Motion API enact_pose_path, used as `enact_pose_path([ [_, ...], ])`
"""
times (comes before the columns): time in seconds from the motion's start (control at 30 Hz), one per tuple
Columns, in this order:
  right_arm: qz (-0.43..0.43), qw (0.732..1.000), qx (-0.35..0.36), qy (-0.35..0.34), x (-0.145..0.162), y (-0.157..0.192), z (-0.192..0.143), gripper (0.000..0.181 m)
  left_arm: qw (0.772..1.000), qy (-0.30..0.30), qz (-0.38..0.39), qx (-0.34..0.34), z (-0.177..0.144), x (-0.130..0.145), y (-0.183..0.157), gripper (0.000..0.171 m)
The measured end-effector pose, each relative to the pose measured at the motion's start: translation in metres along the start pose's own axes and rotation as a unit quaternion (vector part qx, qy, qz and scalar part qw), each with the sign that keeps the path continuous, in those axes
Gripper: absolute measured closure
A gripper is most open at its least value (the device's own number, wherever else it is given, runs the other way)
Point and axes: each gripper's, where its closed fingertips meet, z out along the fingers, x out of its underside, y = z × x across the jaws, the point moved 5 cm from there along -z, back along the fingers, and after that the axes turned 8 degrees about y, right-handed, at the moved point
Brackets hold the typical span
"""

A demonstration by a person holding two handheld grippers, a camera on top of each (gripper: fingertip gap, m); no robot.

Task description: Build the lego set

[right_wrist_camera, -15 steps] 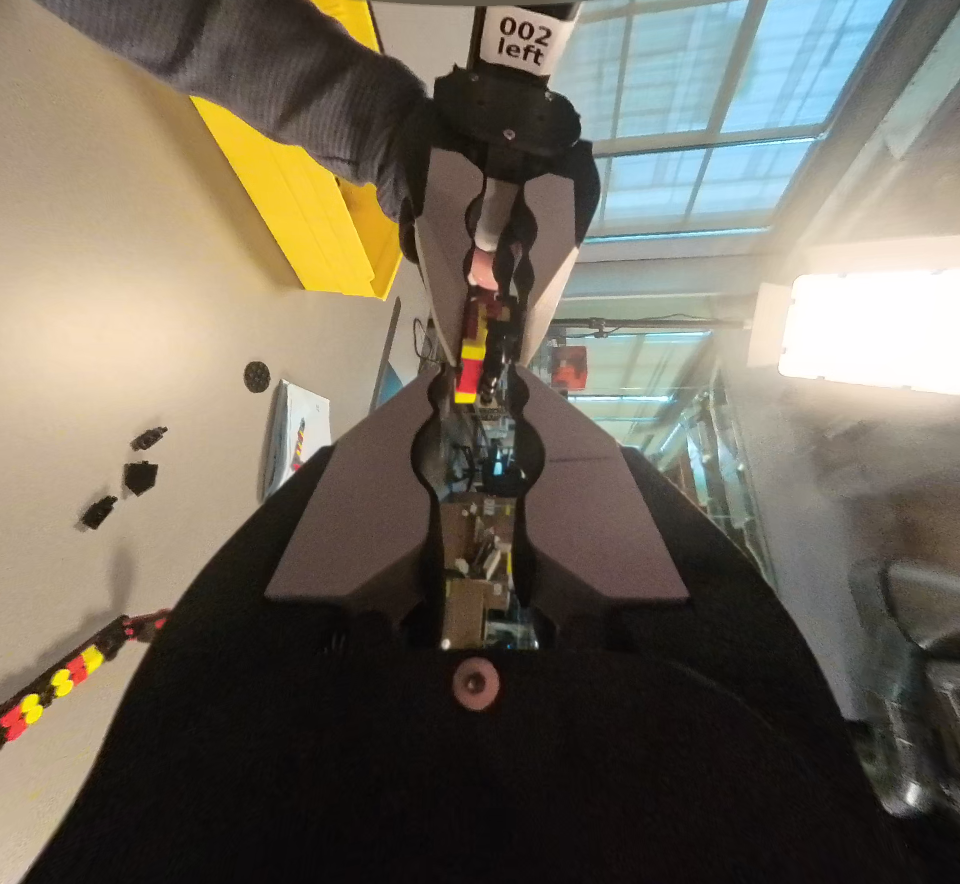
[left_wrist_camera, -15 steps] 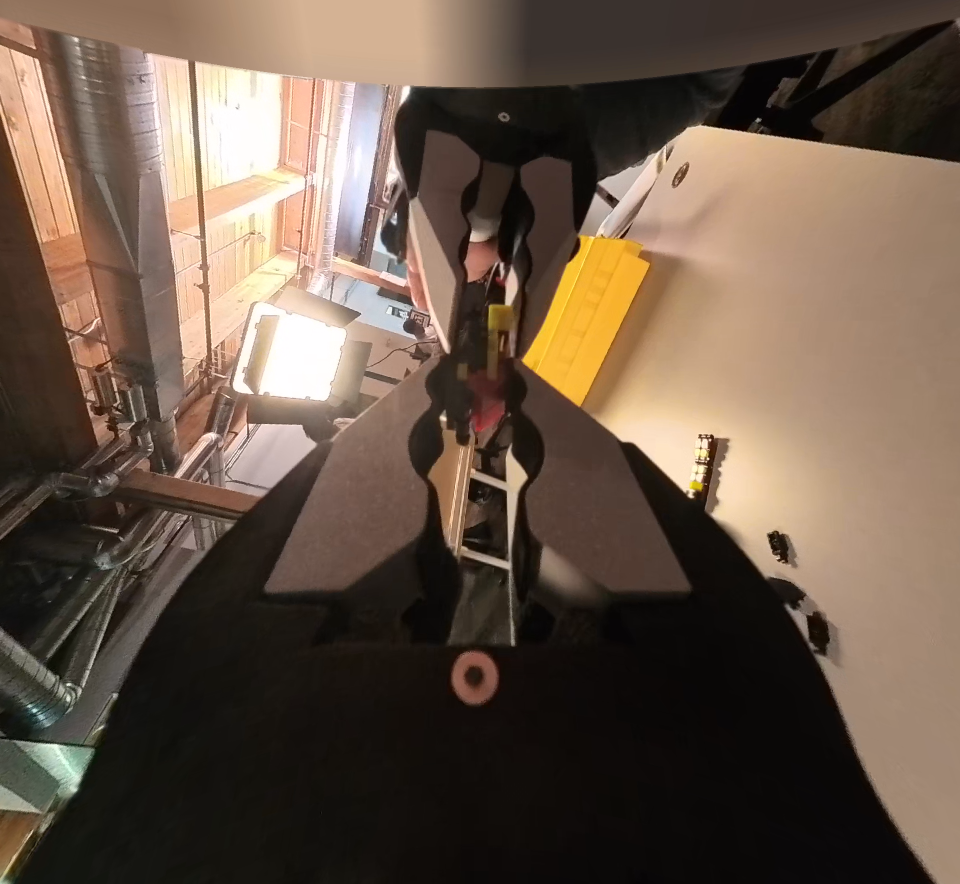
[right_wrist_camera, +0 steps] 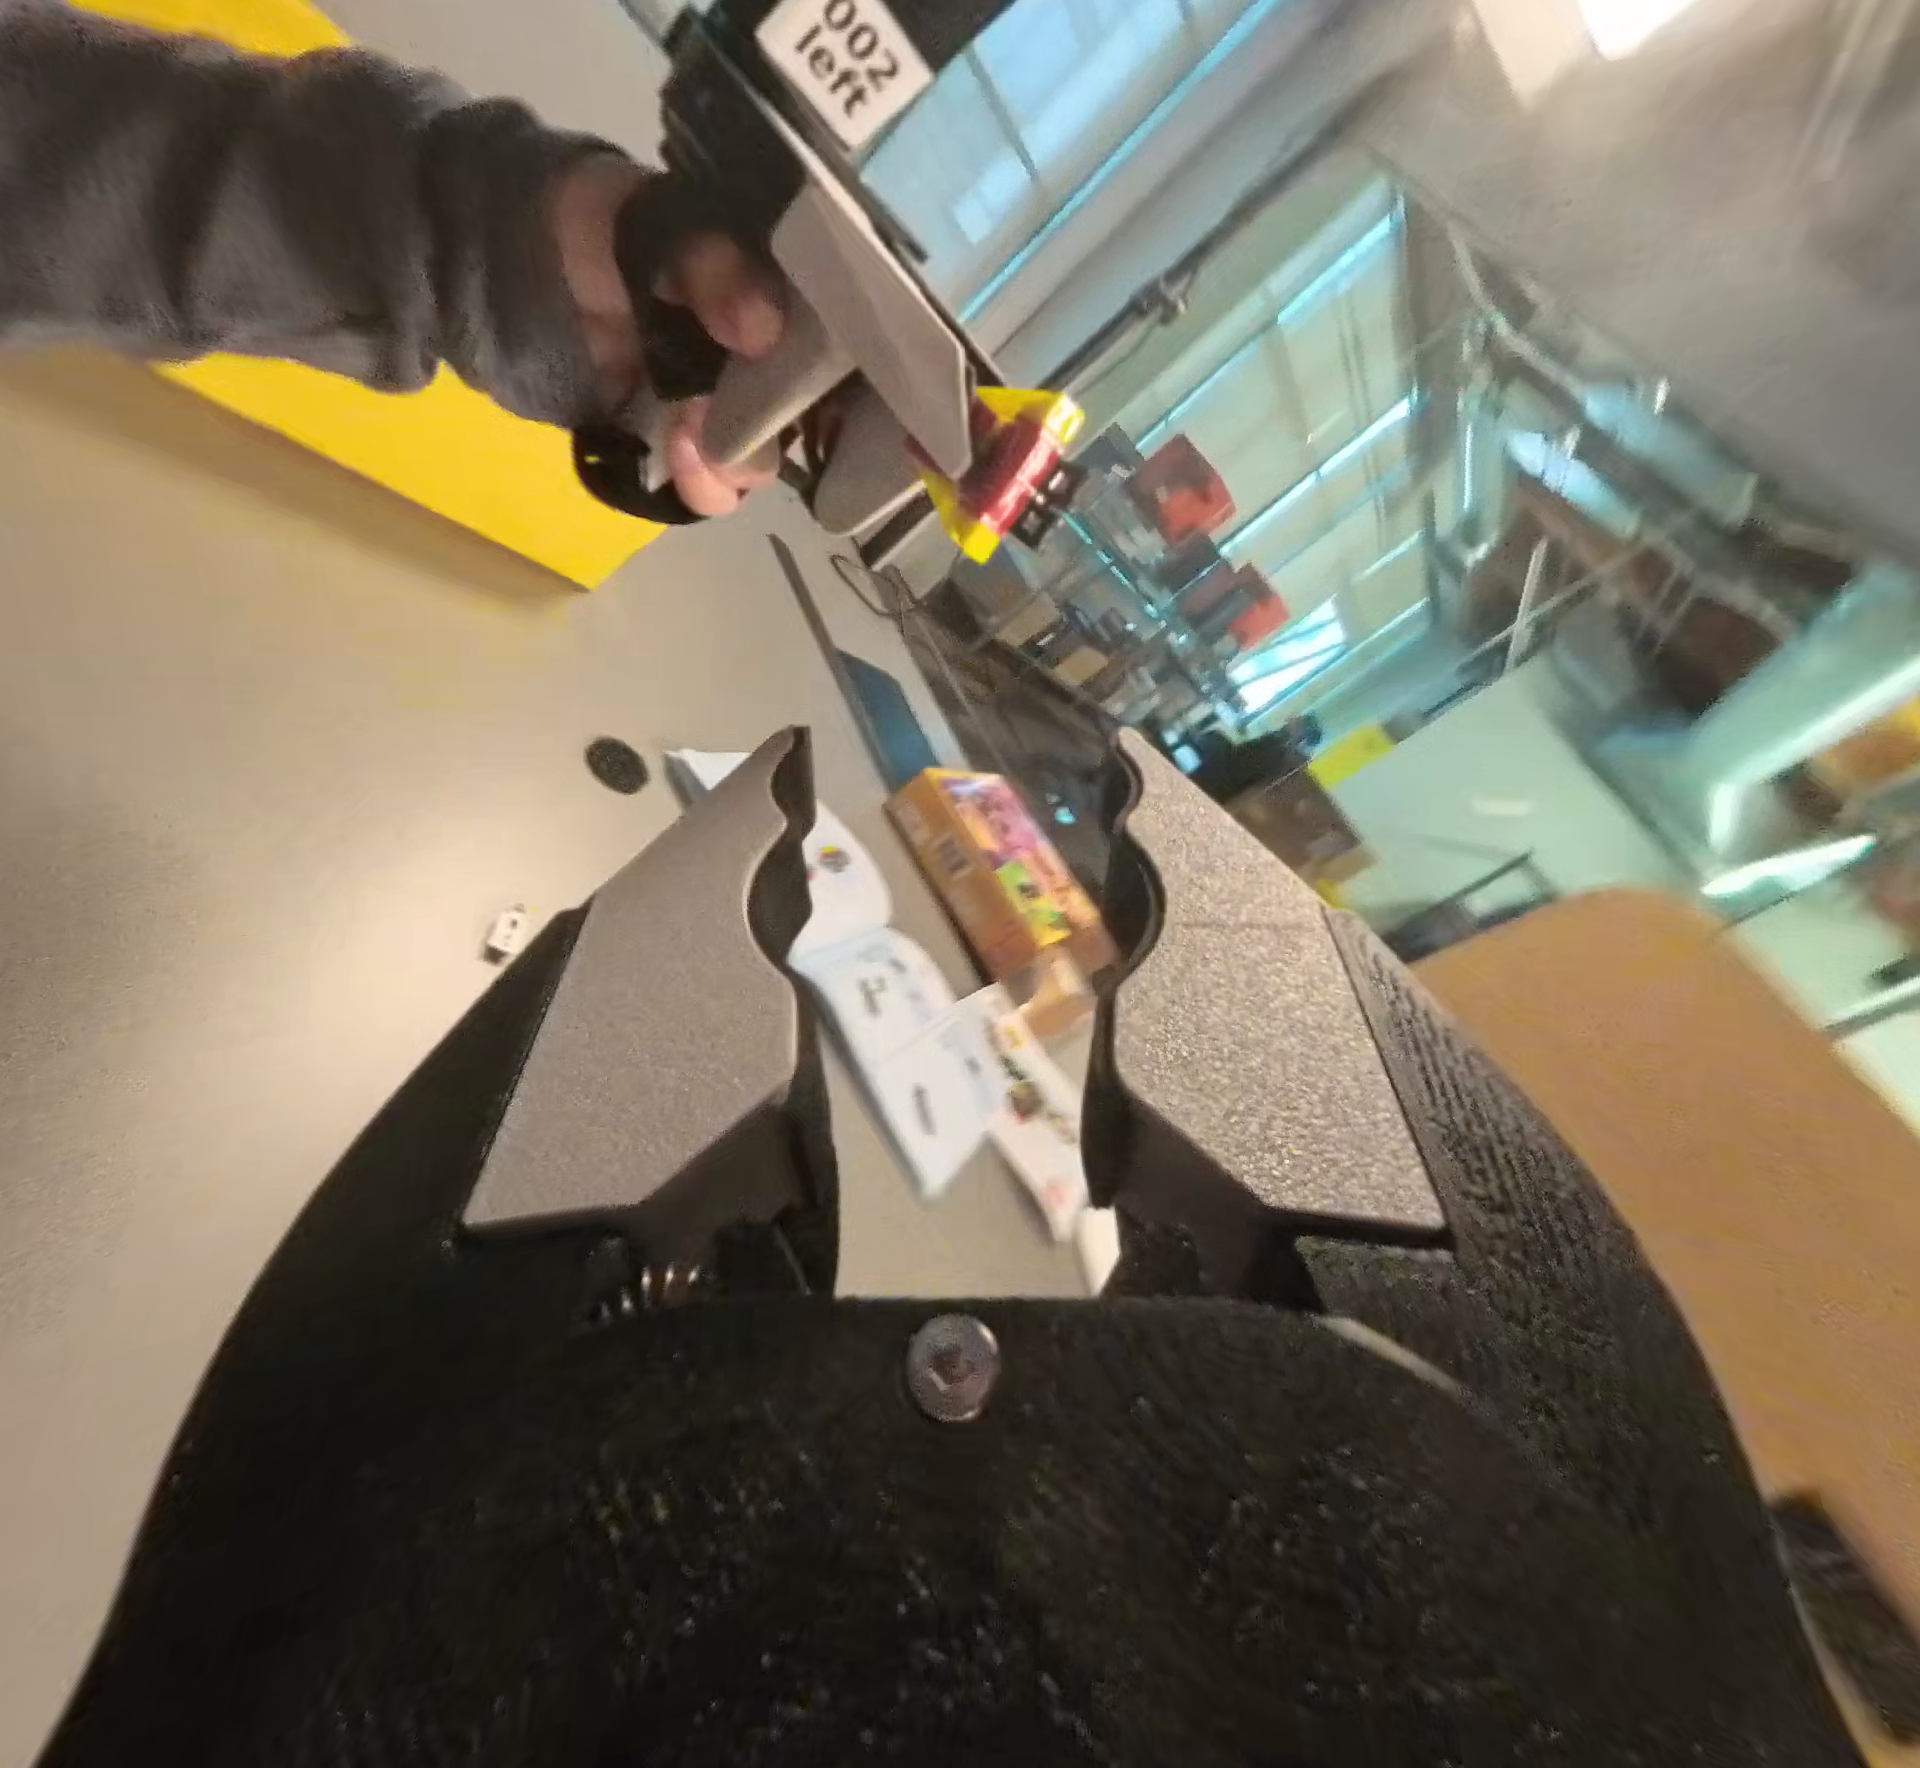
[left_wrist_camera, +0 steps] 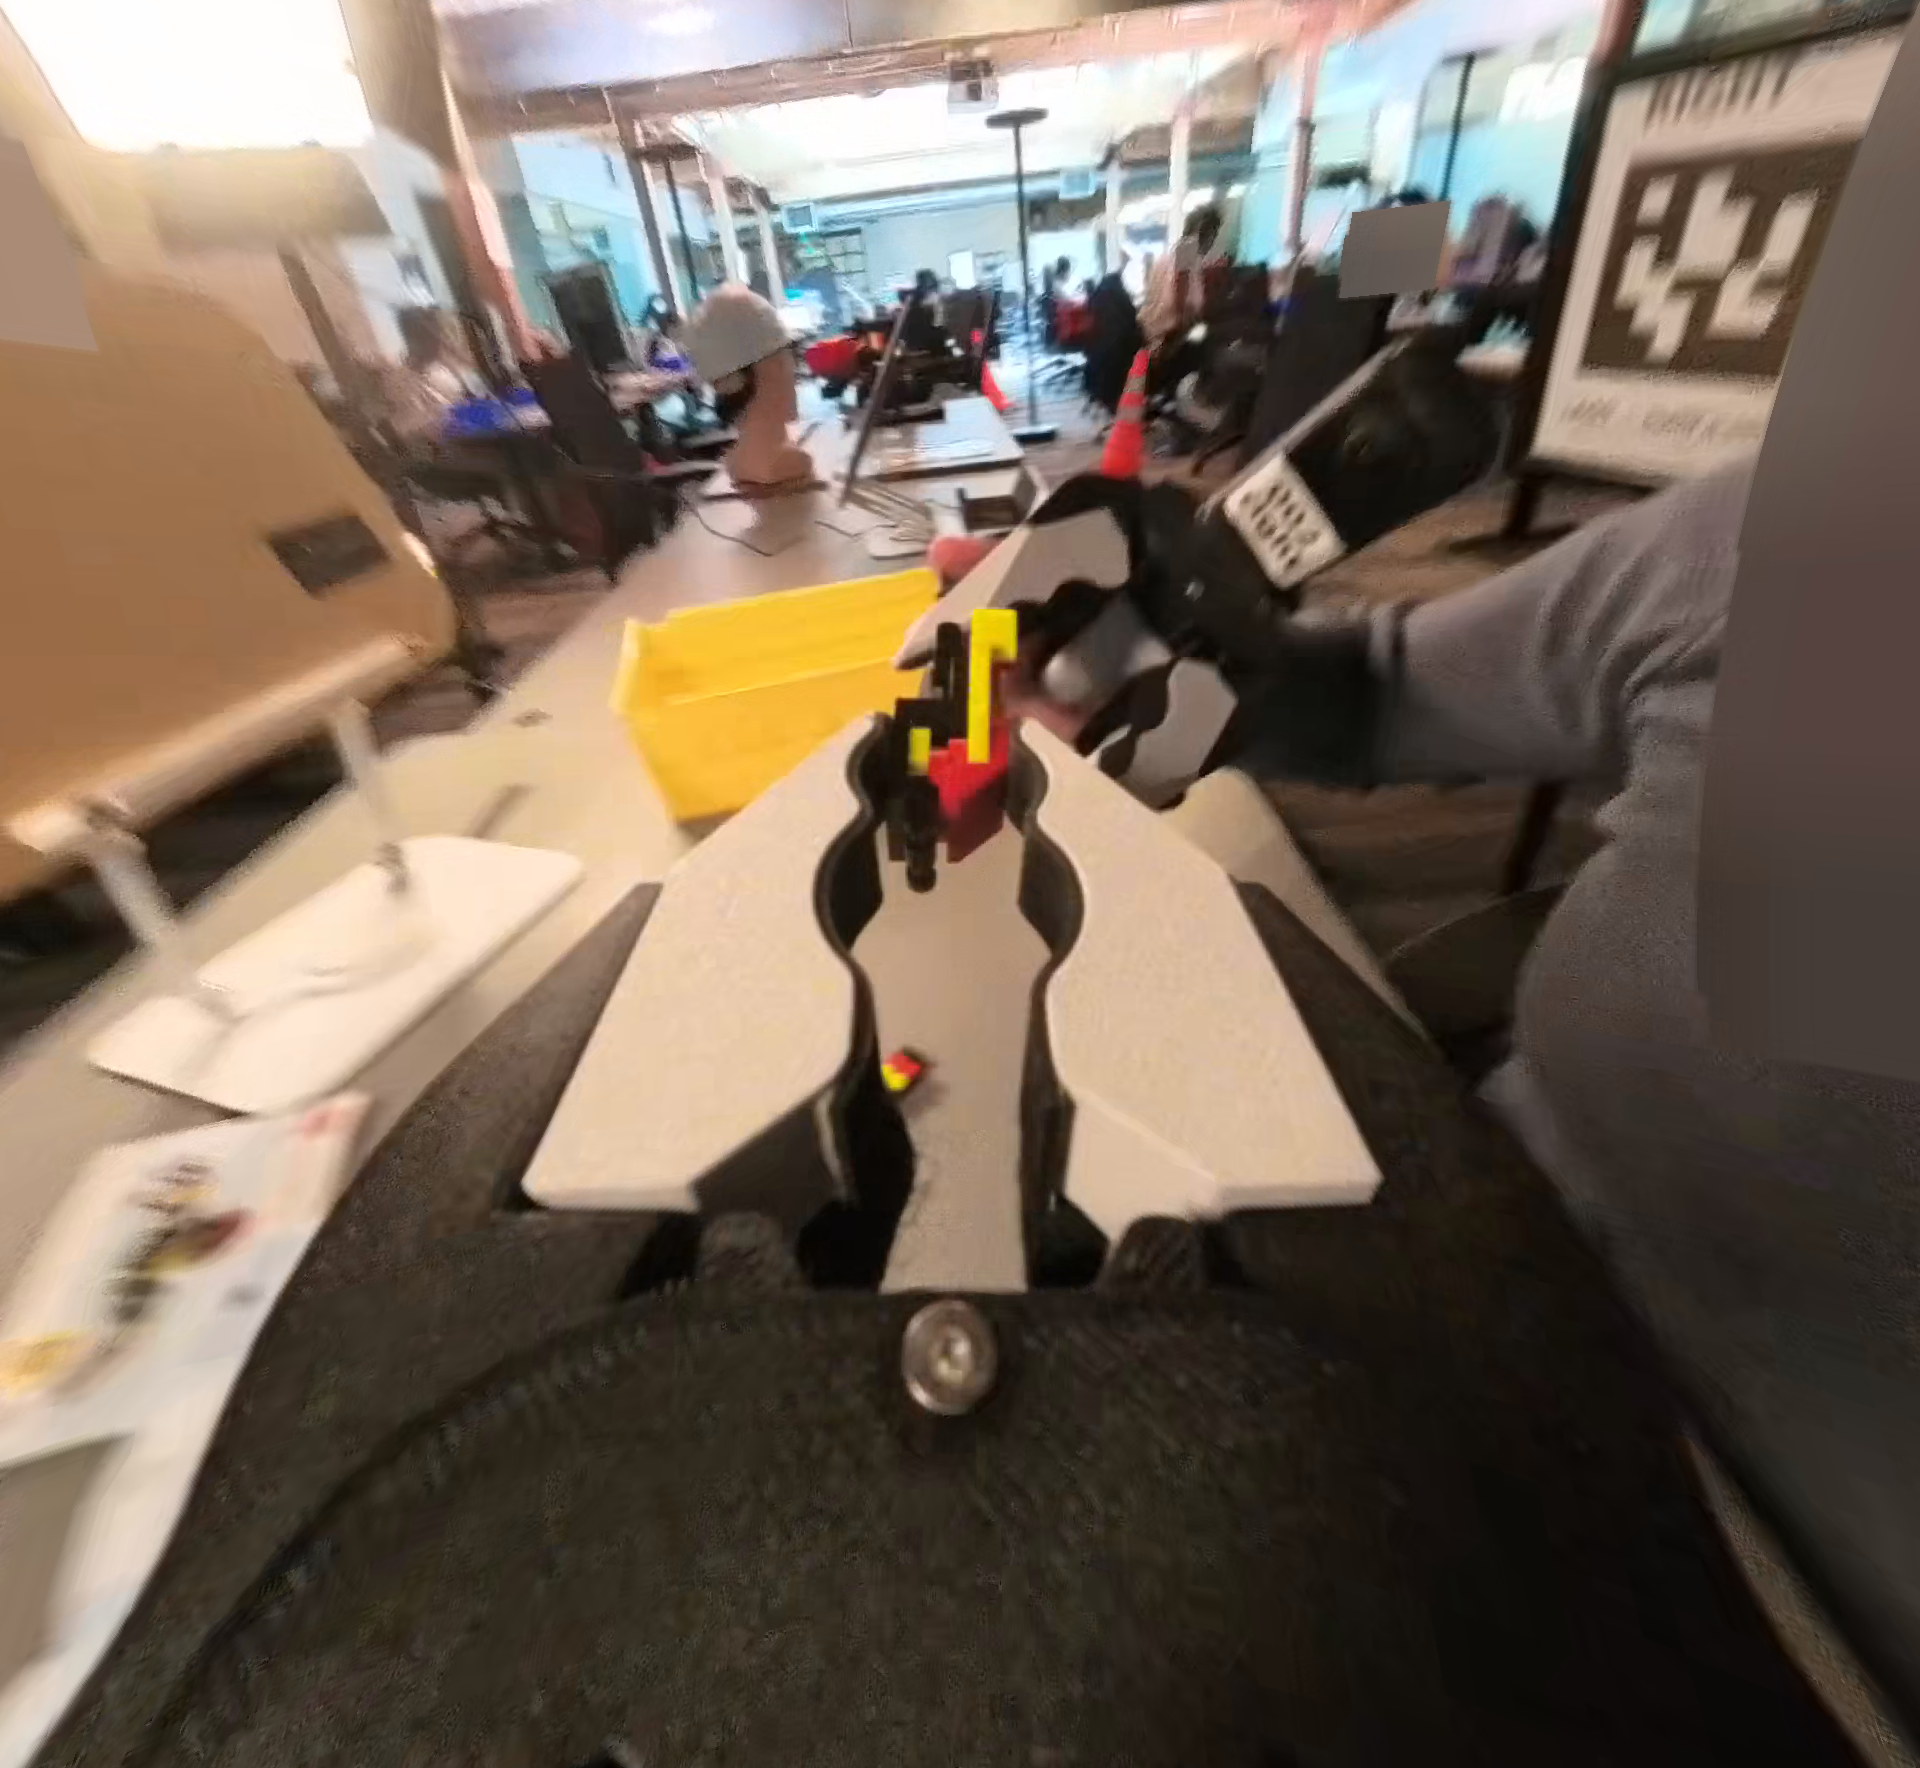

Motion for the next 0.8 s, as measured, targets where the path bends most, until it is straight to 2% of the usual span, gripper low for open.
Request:
enact_pose_path([
  [0.07, 0.092, 0.995, -0.025, -0.021, 0.018, 0.008, 0.001, 0.133, 0.997, 0.015, -0.077, 0.022, 0.014, 0.014, 0.009, 0.152],
  [0.13, 0.199, 0.977, -0.066, -0.049, 0.031, 0.012, -0.001, 0.143, 0.992, 0.055, -0.107, 0.044, 0.030, 0.032, 0.011, 0.152],
  [0.2, 0.279, 0.952, -0.109, -0.065, 0.046, 0.013, -0.003, 0.154, 0.985, 0.124, -0.111, 0.049, 0.046, 0.056, 0.010, 0.152],
  [0.27, 0.319, 0.934, -0.152, -0.052, 0.065, 0.015, -0.005, 0.156, 0.971, 0.210, -0.102, 0.049, 0.058, 0.083, 0.006, 0.152],
  [0.33, 0.325, 0.932, -0.154, -0.030, 0.088, 0.015, -0.009, 0.156, 0.942, 0.326, -0.076, 0.033, 0.065, 0.112, 0.002, 0.152],
  [0.4, 0.294, 0.944, -0.149, 0.008, 0.107, 0.018, -0.015, 0.156, 0.906, 0.419, -0.042, 0.029, 0.070, 0.130, -0.005, 0.151],
  [0.47, 0.257, 0.948, -0.178, 0.057, 0.117, 0.029, -0.018, 0.153, 0.872, 0.487, -0.023, 0.027, 0.079, 0.138, -0.011, 0.151],
  [0.6, 0.239, 0.931, -0.259, 0.099, 0.117, 0.062, -0.016, 0.138, 0.786, 0.616, 0.018, 0.052, 0.096, 0.147, -0.023, 0.151],
  [0.67, 0.226, 0.921, -0.293, 0.123, 0.114, 0.079, -0.014, 0.136, 0.770, 0.635, 0.025, 0.055, 0.107, 0.145, -0.027, 0.151],
  [0.8, 0.207, 0.913, -0.326, 0.130, 0.112, 0.098, -0.014, 0.145, 0.760, 0.648, 0.021, 0.043, 0.117, 0.142, -0.032, 0.152],
])
